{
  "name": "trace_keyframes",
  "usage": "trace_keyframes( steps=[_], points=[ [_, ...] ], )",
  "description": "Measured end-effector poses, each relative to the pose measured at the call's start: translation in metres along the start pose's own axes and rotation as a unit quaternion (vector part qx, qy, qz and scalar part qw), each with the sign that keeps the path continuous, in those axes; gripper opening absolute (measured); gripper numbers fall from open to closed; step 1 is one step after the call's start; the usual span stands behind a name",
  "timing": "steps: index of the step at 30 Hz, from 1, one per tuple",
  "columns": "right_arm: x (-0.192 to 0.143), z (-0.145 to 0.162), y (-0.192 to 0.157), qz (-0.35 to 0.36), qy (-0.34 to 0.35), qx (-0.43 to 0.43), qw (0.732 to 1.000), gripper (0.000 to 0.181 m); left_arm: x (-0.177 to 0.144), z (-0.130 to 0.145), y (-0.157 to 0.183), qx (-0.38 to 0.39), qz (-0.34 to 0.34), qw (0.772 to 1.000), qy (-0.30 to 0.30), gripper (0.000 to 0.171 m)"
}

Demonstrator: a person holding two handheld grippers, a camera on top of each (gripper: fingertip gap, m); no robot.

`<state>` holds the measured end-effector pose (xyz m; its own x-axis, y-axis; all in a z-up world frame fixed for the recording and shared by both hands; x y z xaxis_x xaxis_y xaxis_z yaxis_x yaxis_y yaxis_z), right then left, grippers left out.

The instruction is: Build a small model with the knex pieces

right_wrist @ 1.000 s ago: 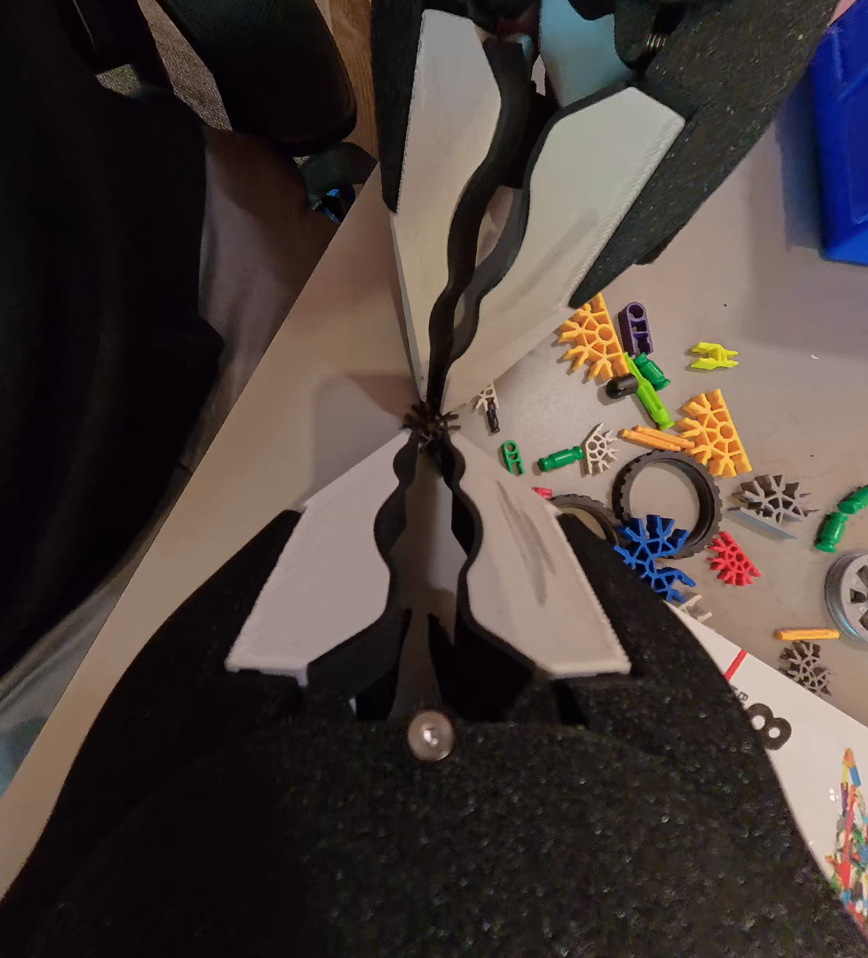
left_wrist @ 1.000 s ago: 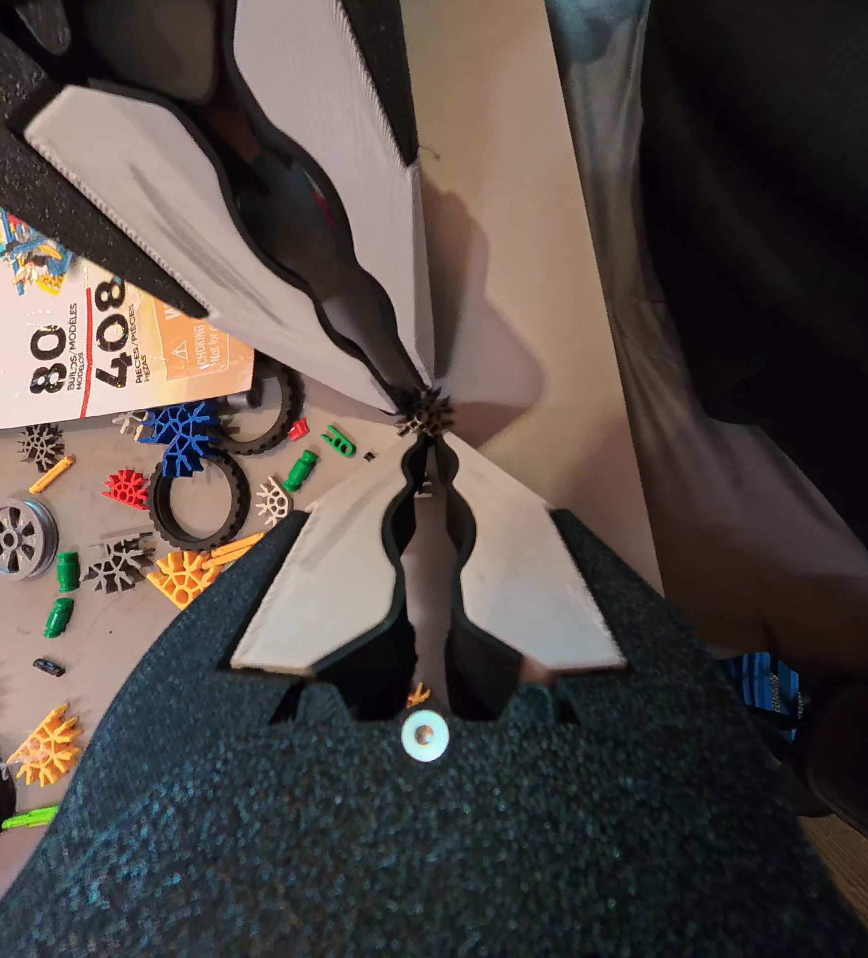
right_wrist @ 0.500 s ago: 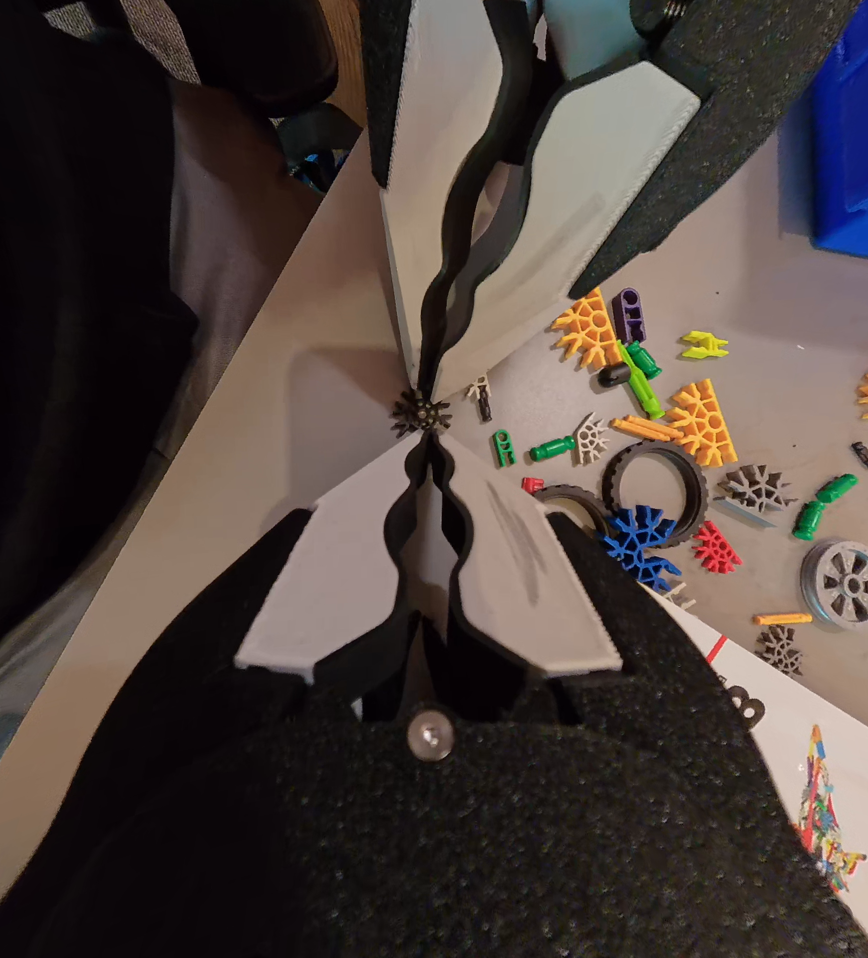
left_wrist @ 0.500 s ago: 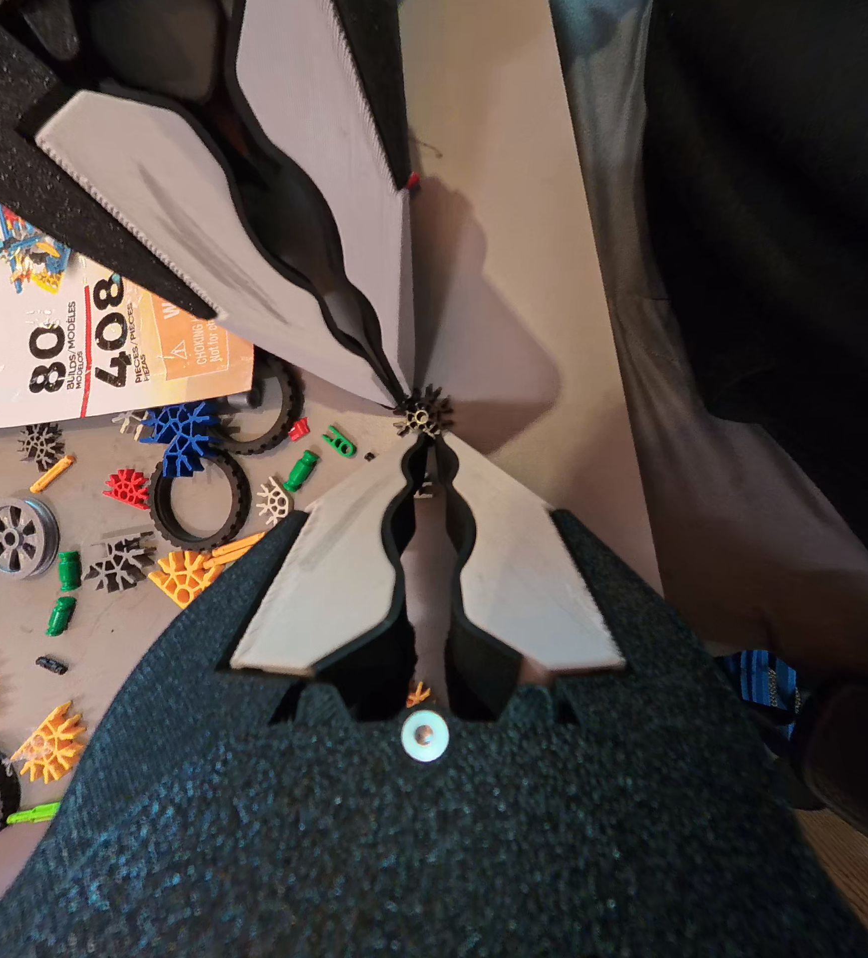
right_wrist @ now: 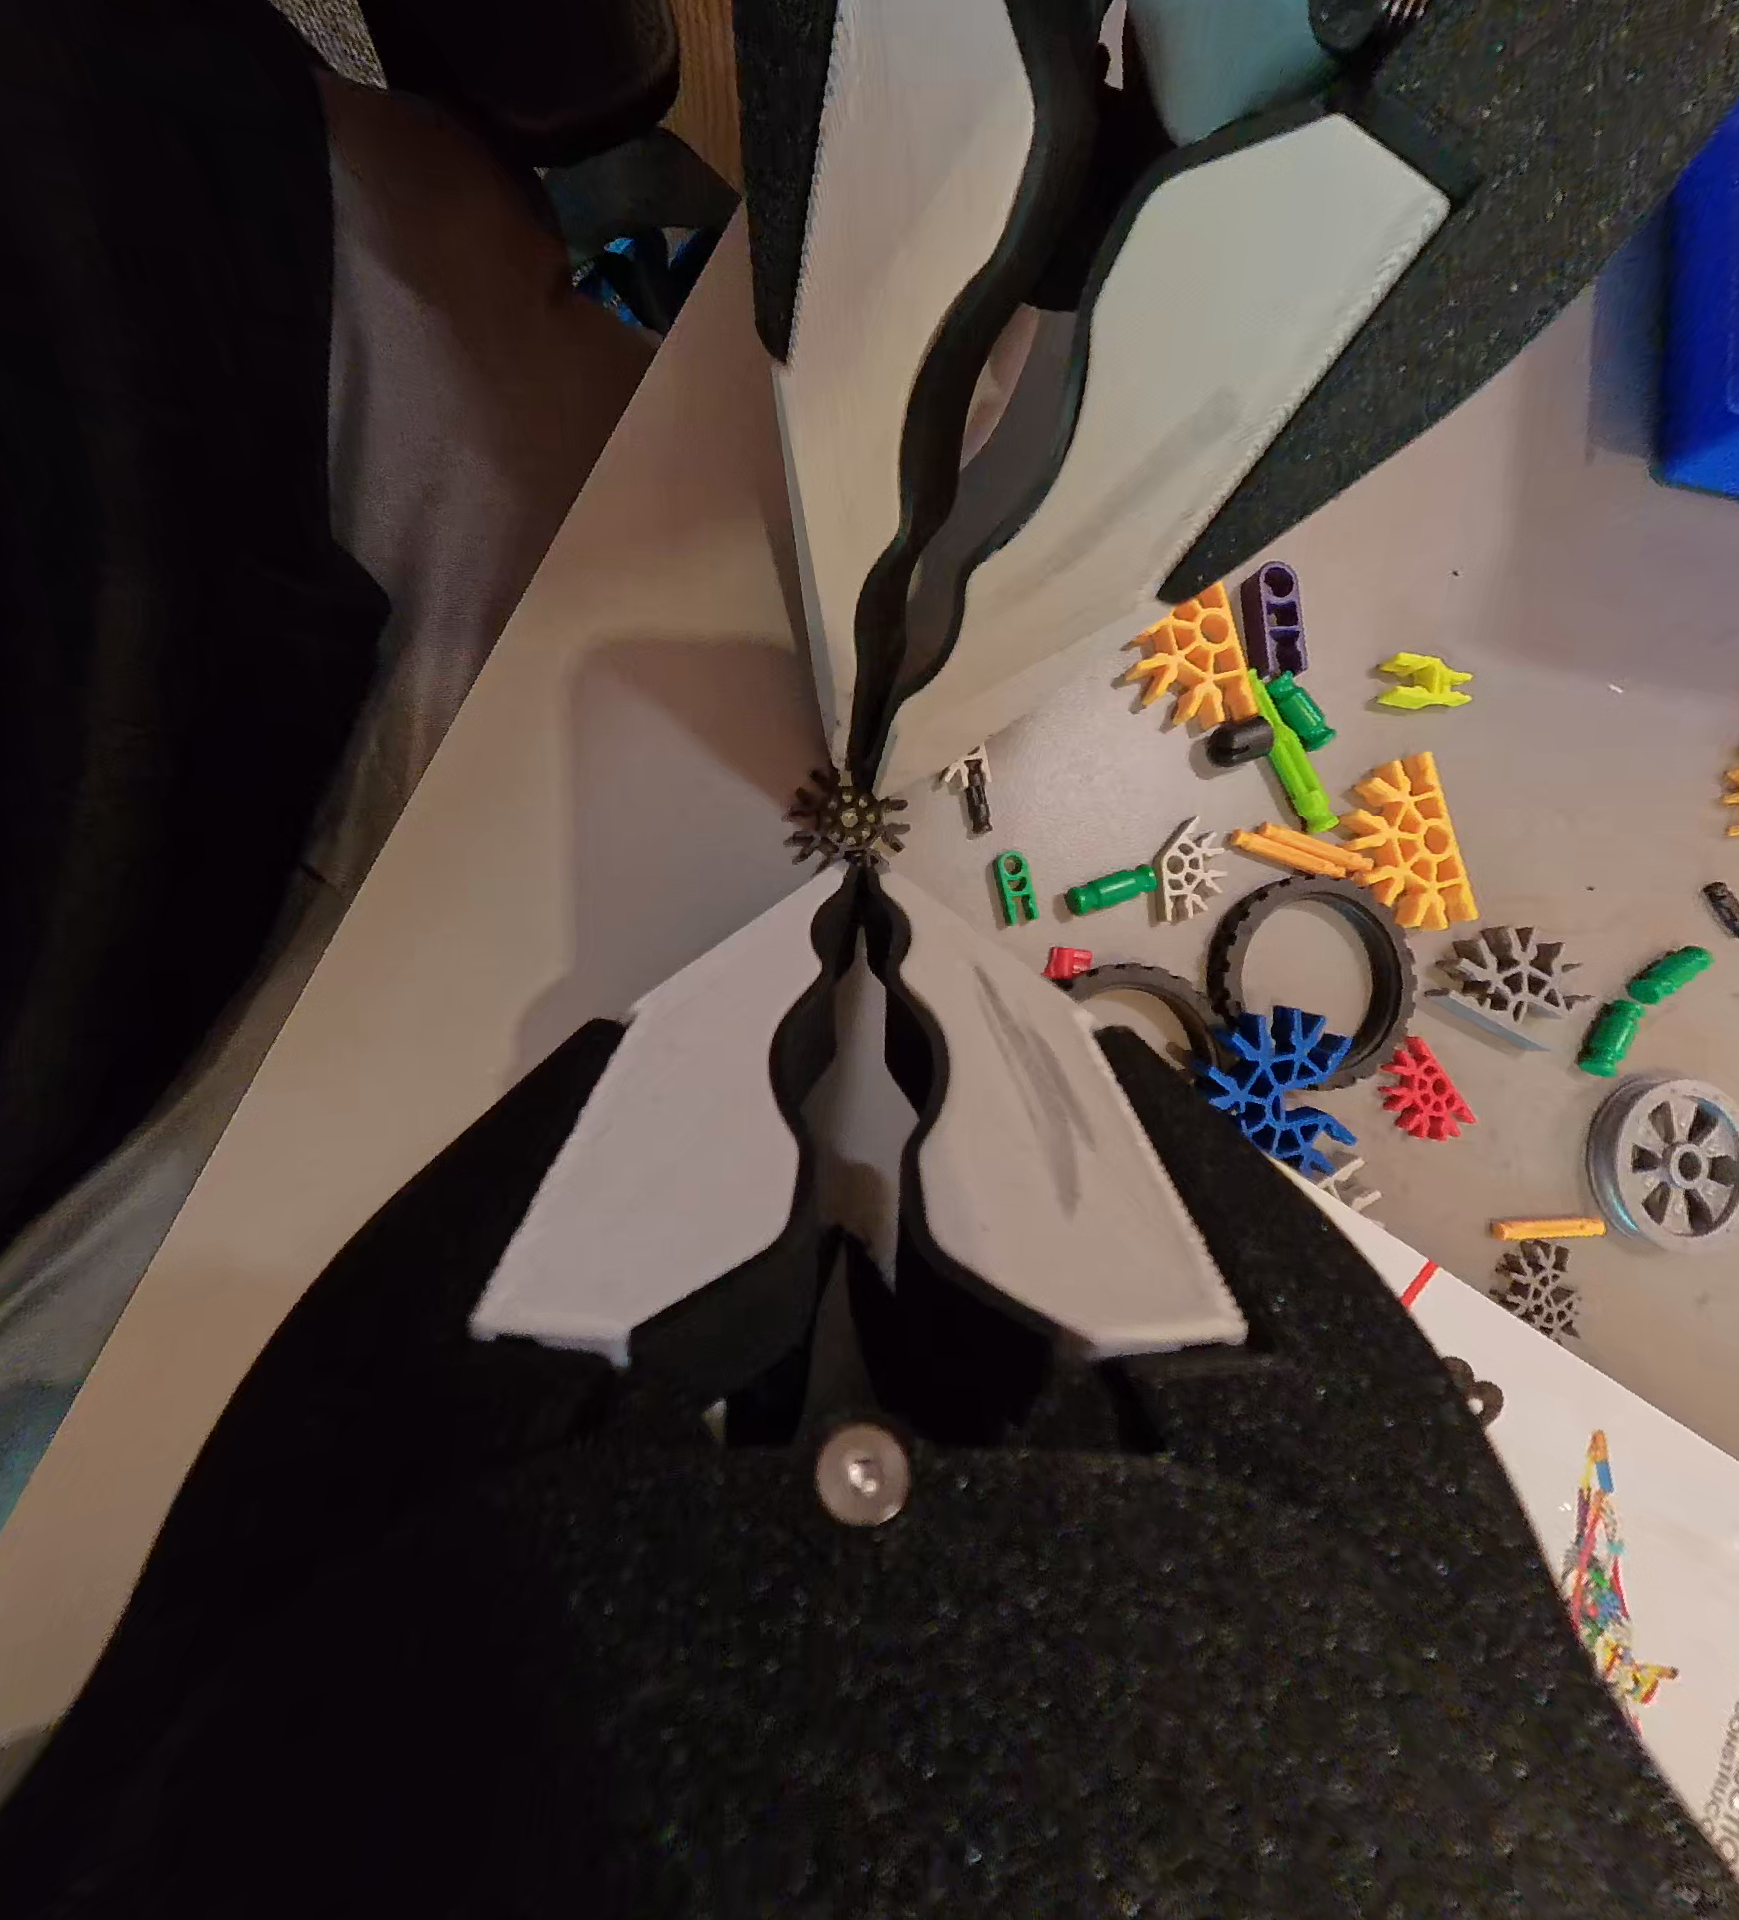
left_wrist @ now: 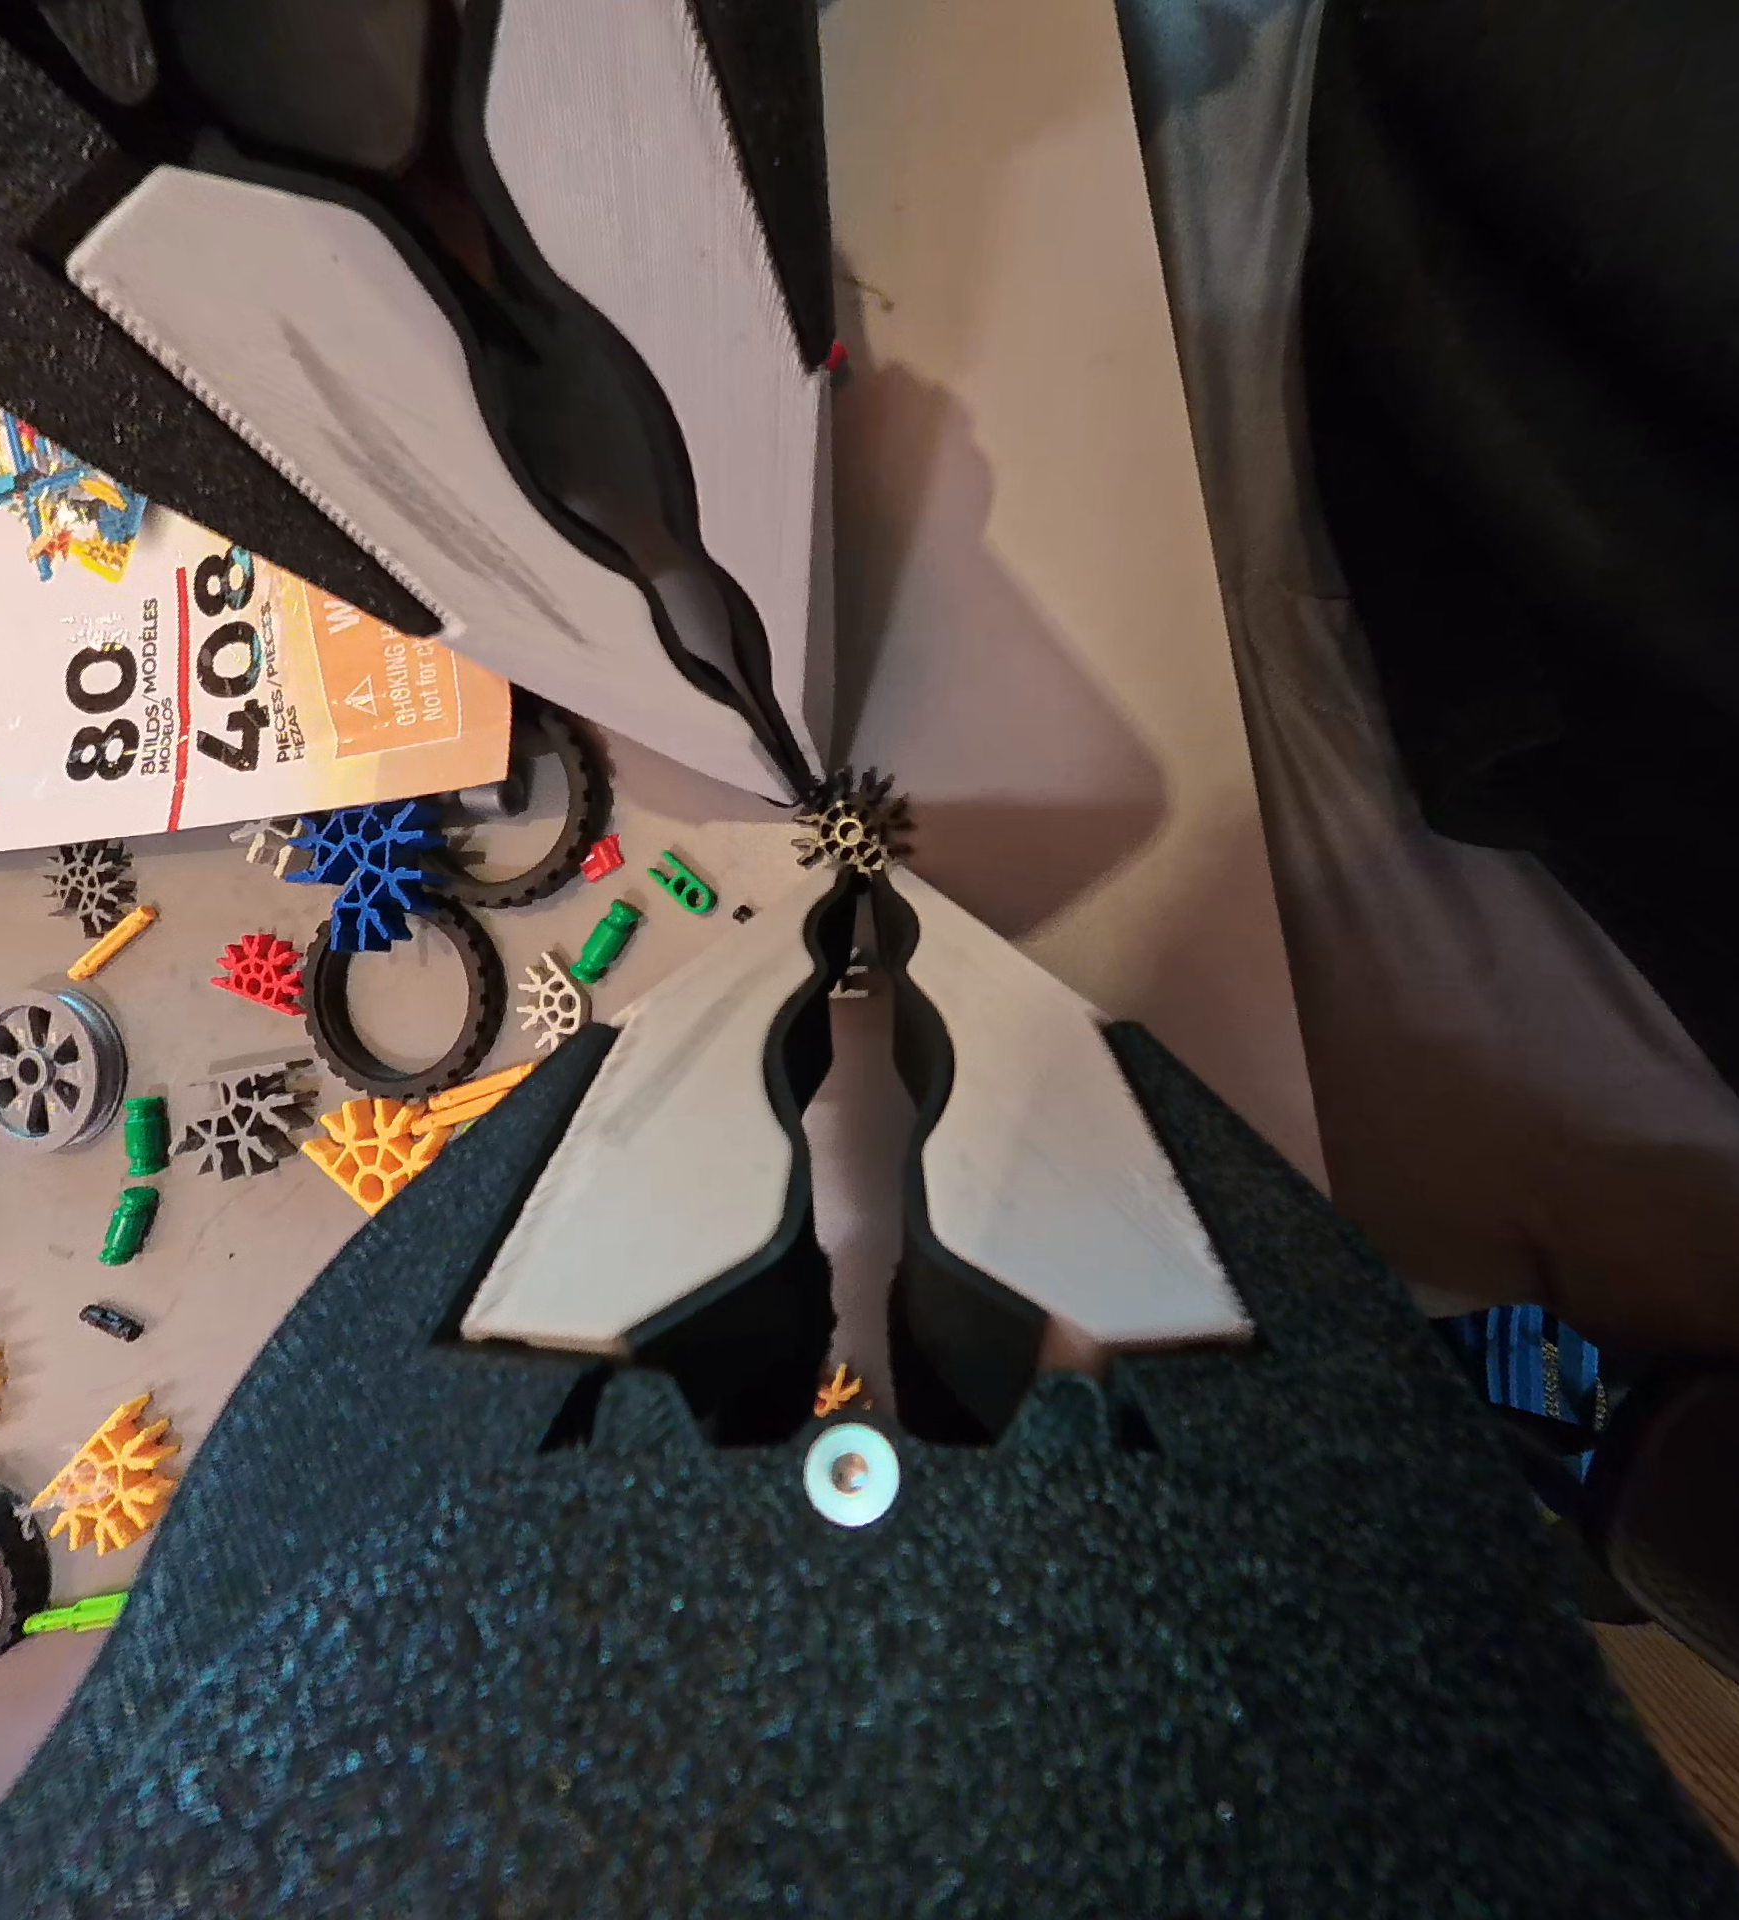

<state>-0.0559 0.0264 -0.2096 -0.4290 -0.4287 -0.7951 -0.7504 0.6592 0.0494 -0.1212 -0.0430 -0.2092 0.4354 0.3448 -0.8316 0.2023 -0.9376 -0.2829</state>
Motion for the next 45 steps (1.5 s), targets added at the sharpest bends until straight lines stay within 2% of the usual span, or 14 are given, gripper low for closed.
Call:
trace_keyframes(
  steps=[8, 15, 24, 35, 40, 45],
  points=[
    [0.000, 0.000, 0.000, -0.002, -0.001, 0.007, 1.000, 0.000, 0.000, -0.001, 0.000, 0.001, 0.000, 1.000, -0.001, 0.001],
    [-0.005, -0.002, 0.002, -0.013, 0.024, 0.026, 0.999, 0.000, 0.000, 0.000, 0.000, -0.001, 0.000, 1.000, 0.000, 0.001],
    [0.001, -0.001, 0.002, -0.014, 0.001, 0.021, 1.000, 0.000, 0.000, 0.000, 0.000, -0.002, 0.001, 1.000, -0.001, 0.001],
    [0.003, -0.009, 0.005, -0.044, -0.061, 0.048, 0.996, 0.000, 0.000, 0.001, 0.002, -0.012, -0.010, 1.000, 0.008, 0.001],
    [0.004, -0.014, 0.008, -0.065, -0.106, 0.063, 0.990, 0.000, 0.001, 0.001, 0.005, -0.016, -0.024, 1.000, 0.010, 0.001],
    [0.006, -0.020, 0.007, -0.056, -0.155, 0.059, 0.985, 0.000, 0.001, 0.000, 0.008, -0.011, -0.040, 0.999, 0.007, 0.001]
  ],
)
Point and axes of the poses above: each gripper's, where its closed fingertips meet, x out along the fingers, z out of its underside, y = z × x across the jaws, the point moved 7 cm from there along -x, back along the fingers, and after that the axes turned 11 degrees about x, right-handed, at the moved point
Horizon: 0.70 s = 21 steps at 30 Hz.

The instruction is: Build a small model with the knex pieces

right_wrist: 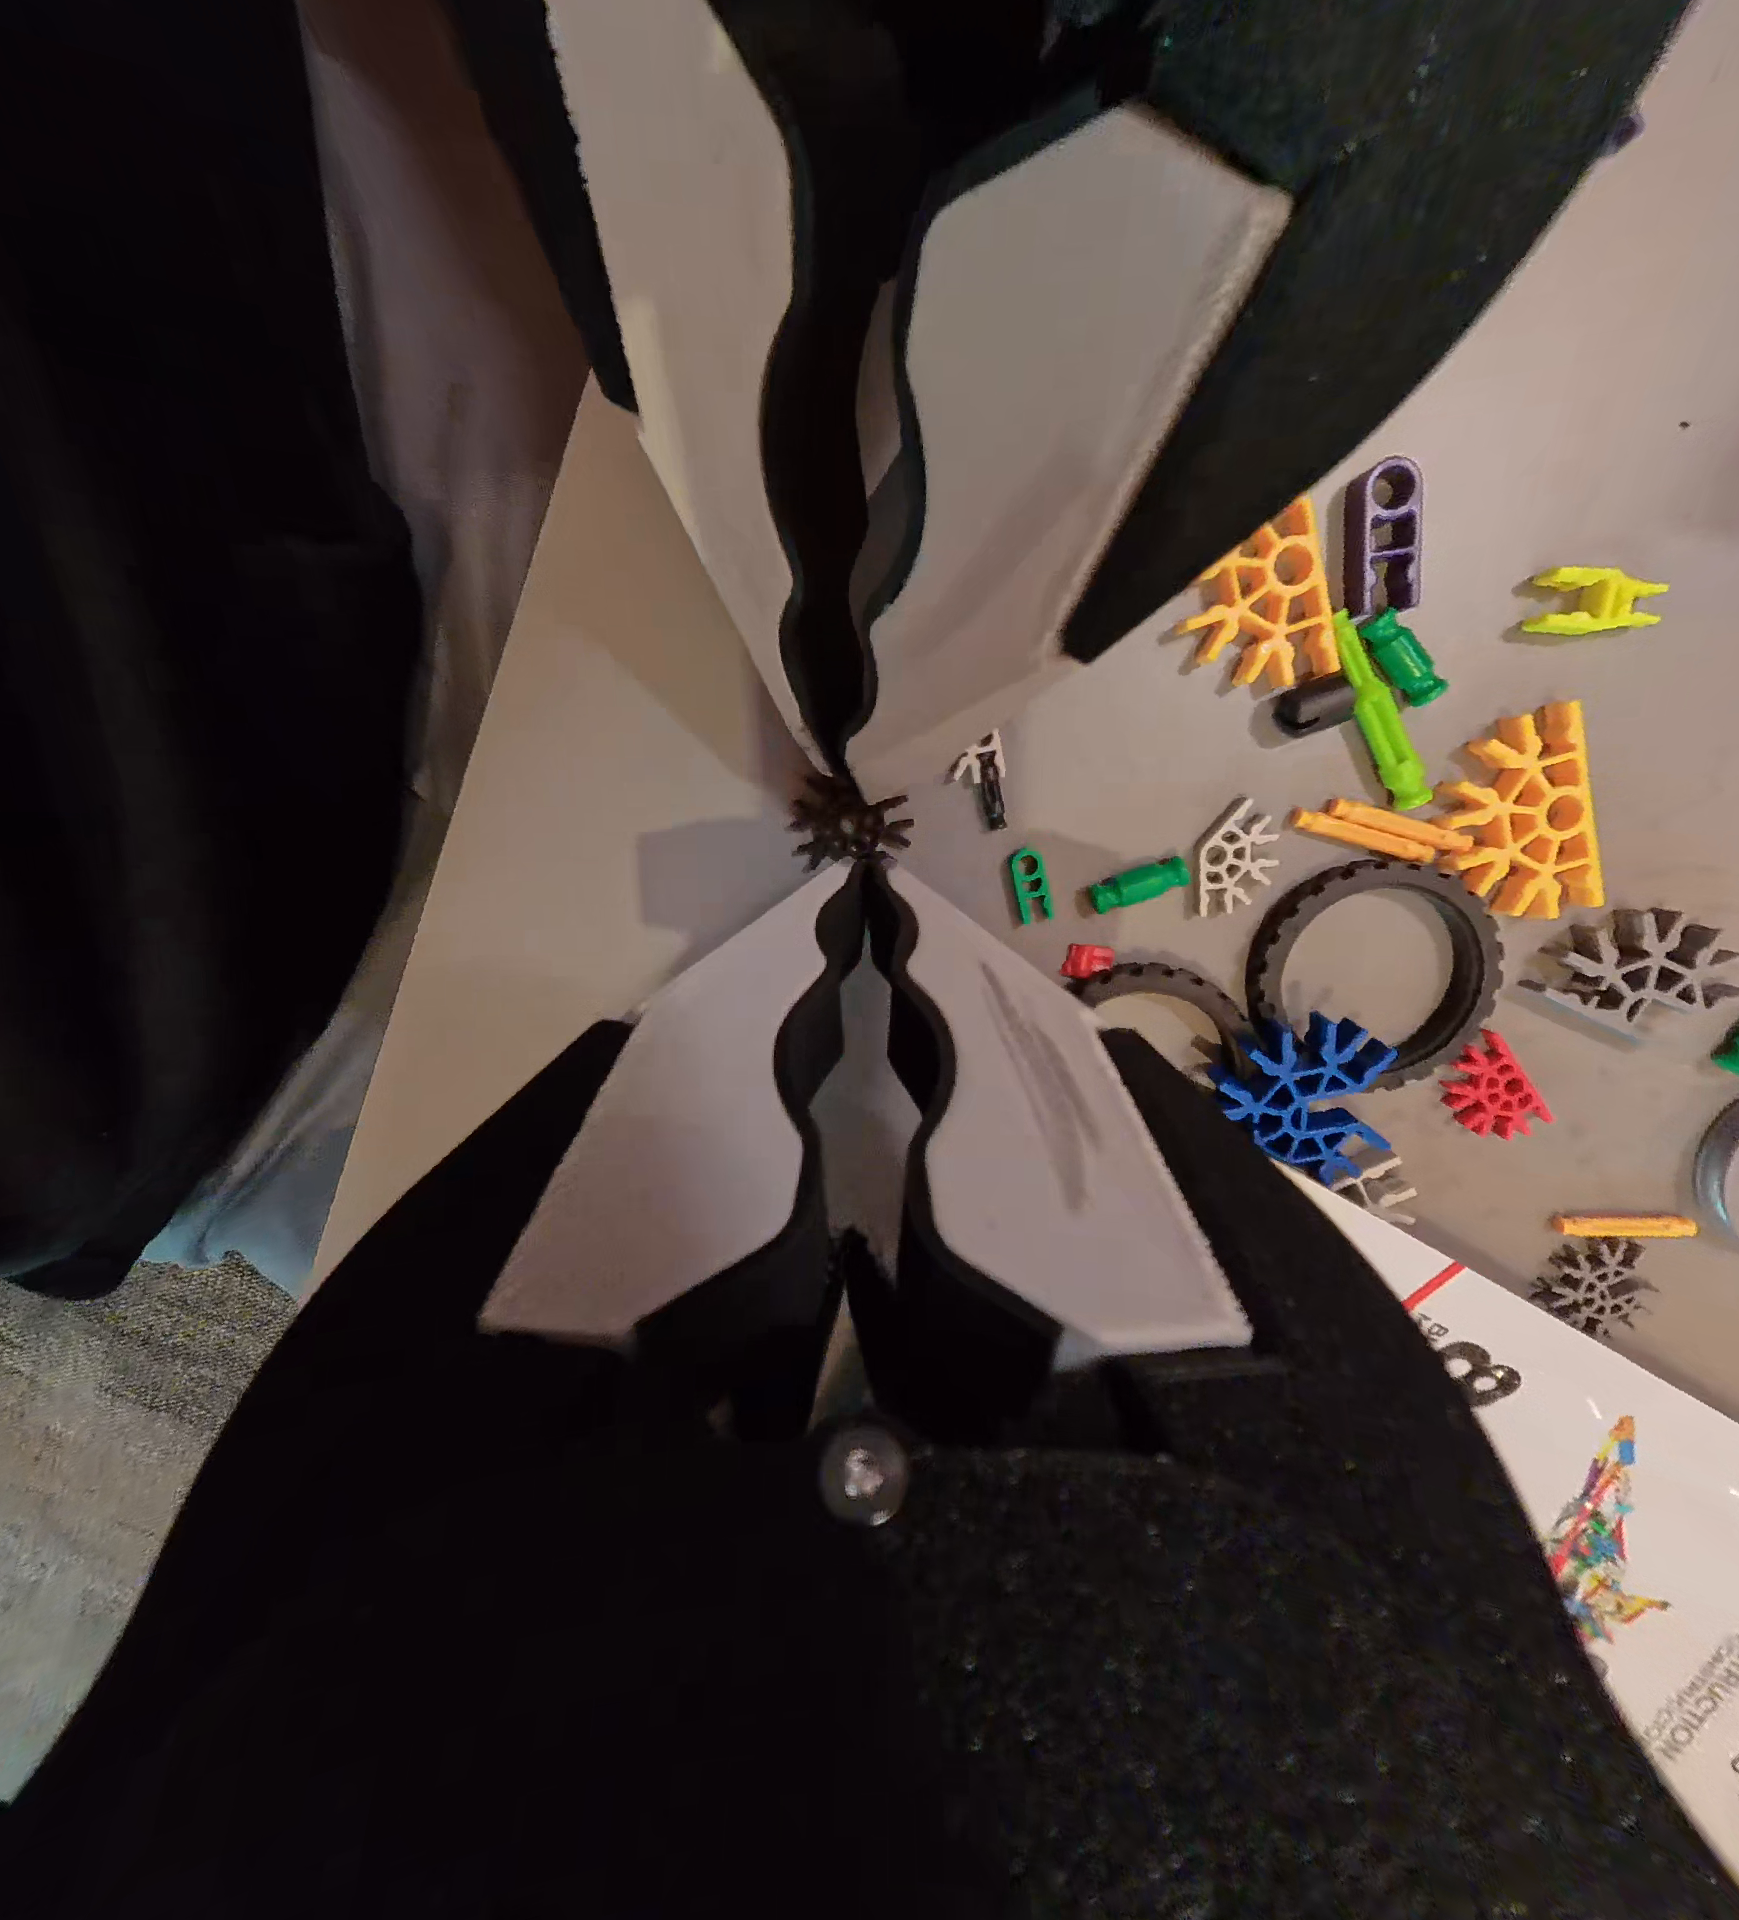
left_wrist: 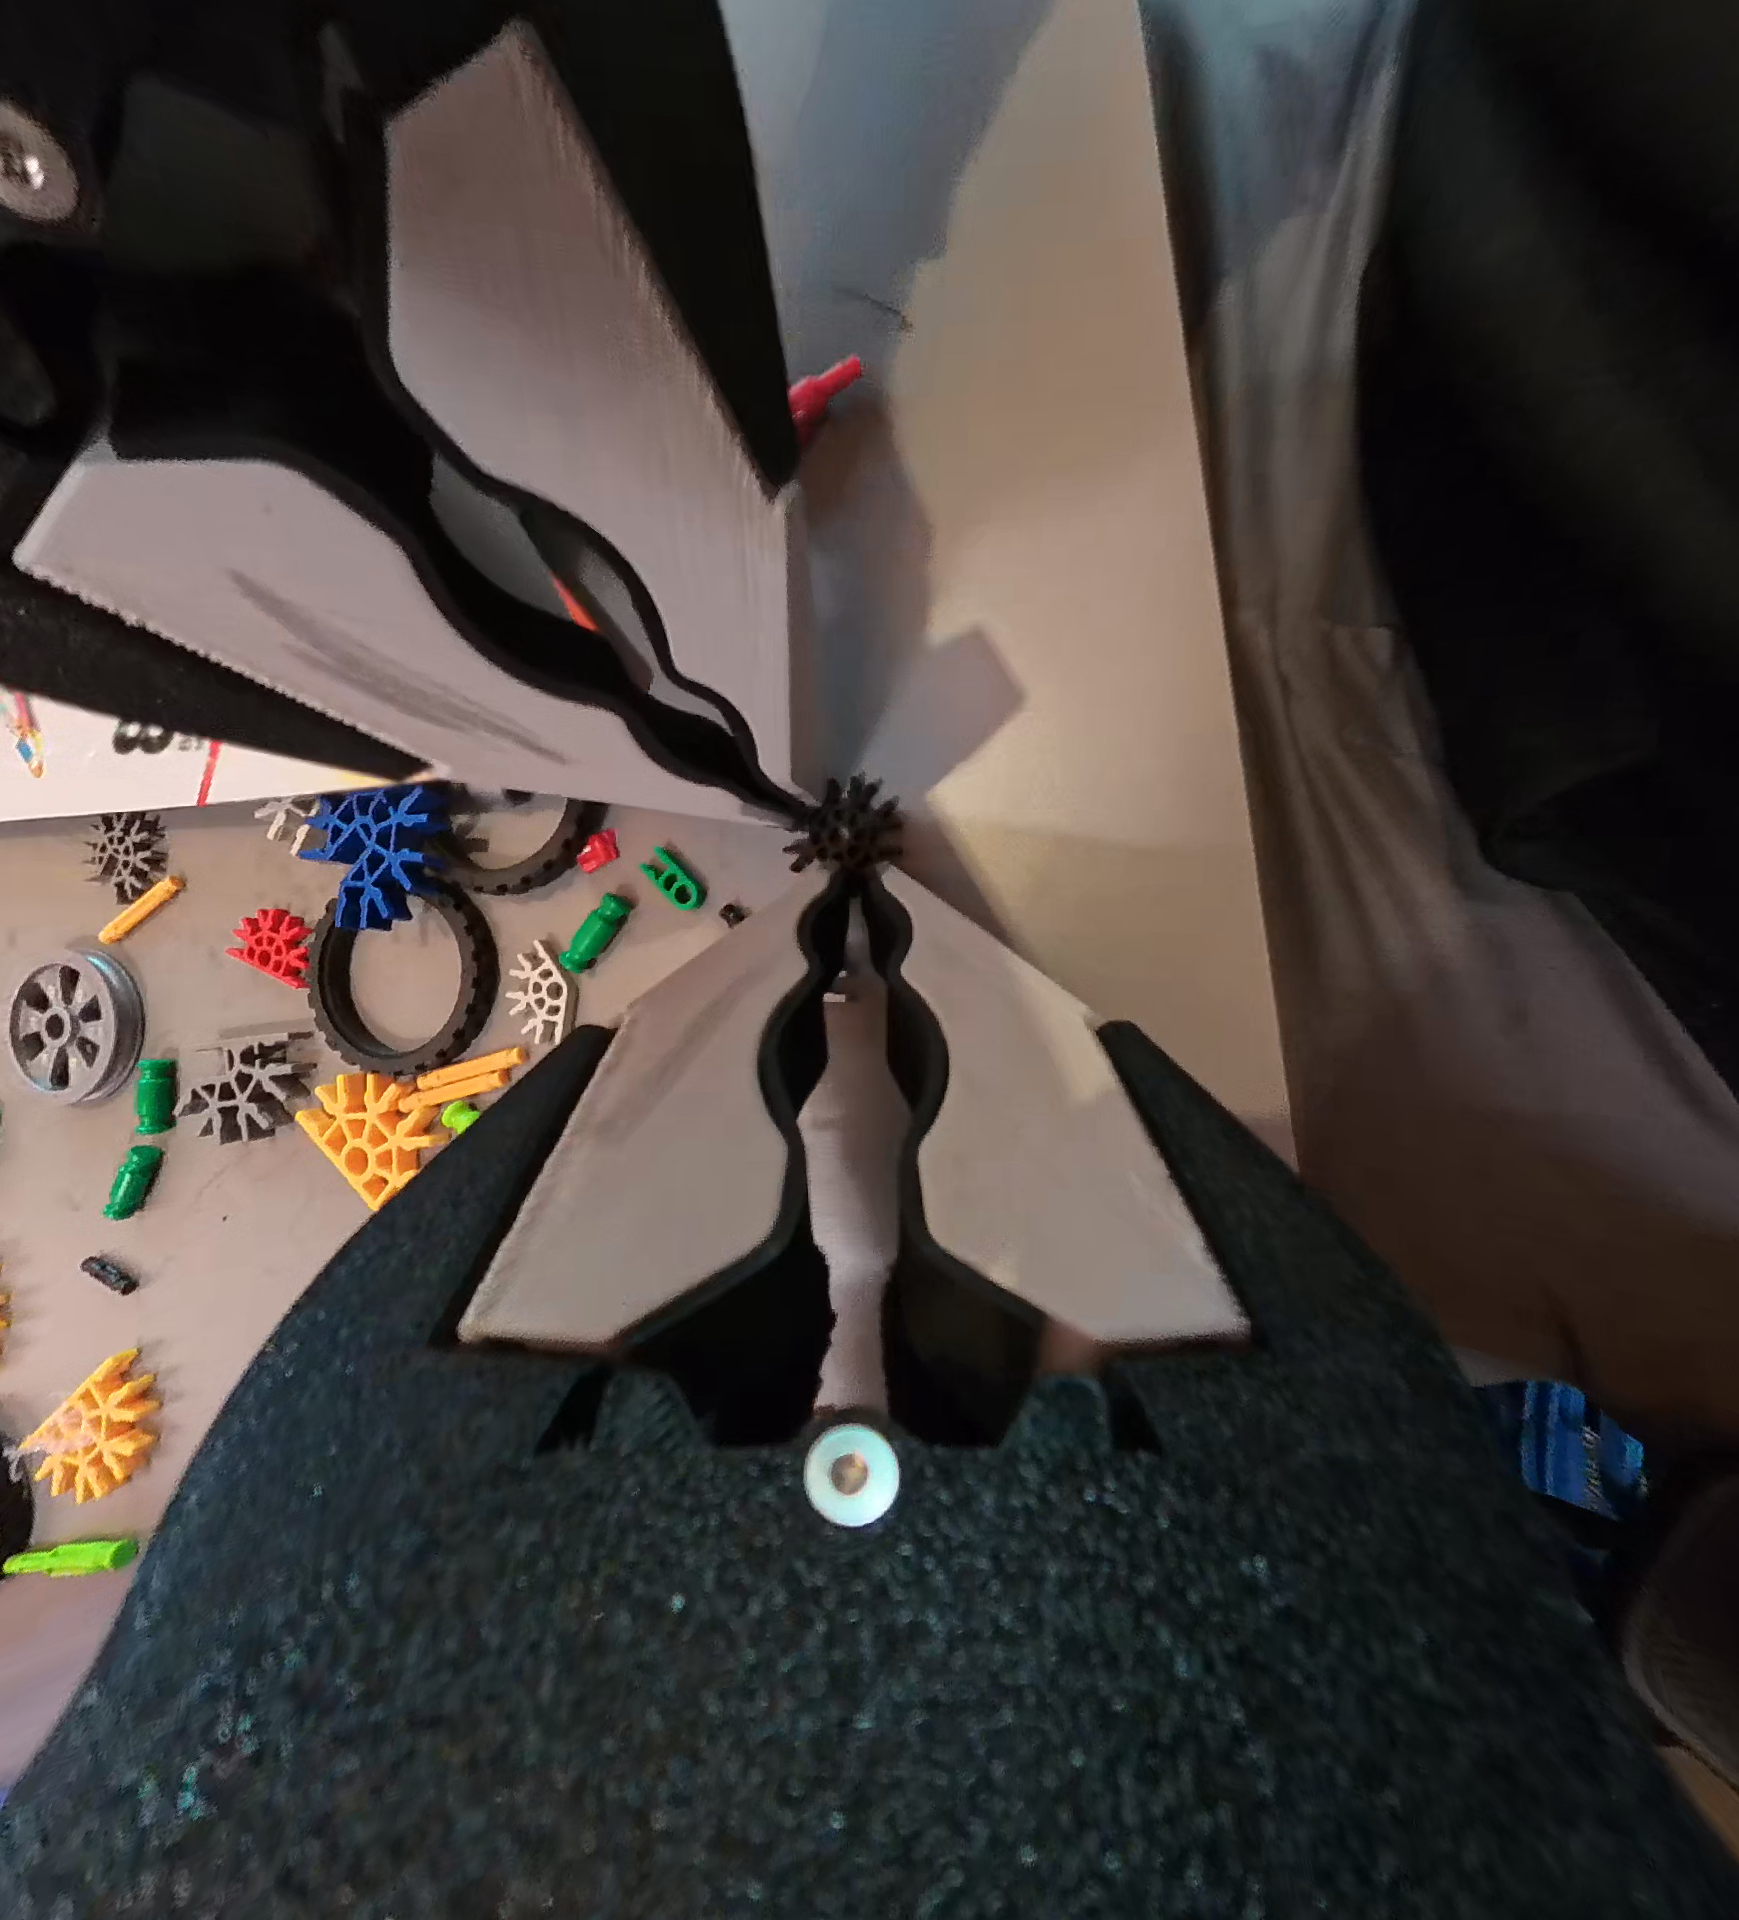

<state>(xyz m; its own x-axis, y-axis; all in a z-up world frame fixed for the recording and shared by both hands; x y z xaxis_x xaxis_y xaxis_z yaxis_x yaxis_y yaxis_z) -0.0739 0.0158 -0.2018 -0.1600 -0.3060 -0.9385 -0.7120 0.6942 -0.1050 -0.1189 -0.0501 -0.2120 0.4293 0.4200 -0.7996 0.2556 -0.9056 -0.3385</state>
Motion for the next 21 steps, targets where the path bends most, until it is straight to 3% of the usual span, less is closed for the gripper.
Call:
trace_keyframes(
  steps=[8, 13, 21],
  points=[
    [0.001, 0.001, -0.002, 0.022, 0.008, 0.021, 1.000, 0.000, 0.001, -0.001, 0.002, -0.009, -0.006, 1.000, 0.017, 0.001],
    [-0.011, 0.006, 0.003, 0.029, 0.076, 0.063, 0.995, 0.000, 0.002, -0.001, 0.004, -0.018, -0.018, 0.999, 0.026, 0.001],
    [-0.012, 0.003, 0.006, 0.054, 0.100, 0.032, 0.993, 0.003, -0.005, 0.004, 0.009, -0.055, -0.037, 0.997, 0.033, 0.007]
  ],
)
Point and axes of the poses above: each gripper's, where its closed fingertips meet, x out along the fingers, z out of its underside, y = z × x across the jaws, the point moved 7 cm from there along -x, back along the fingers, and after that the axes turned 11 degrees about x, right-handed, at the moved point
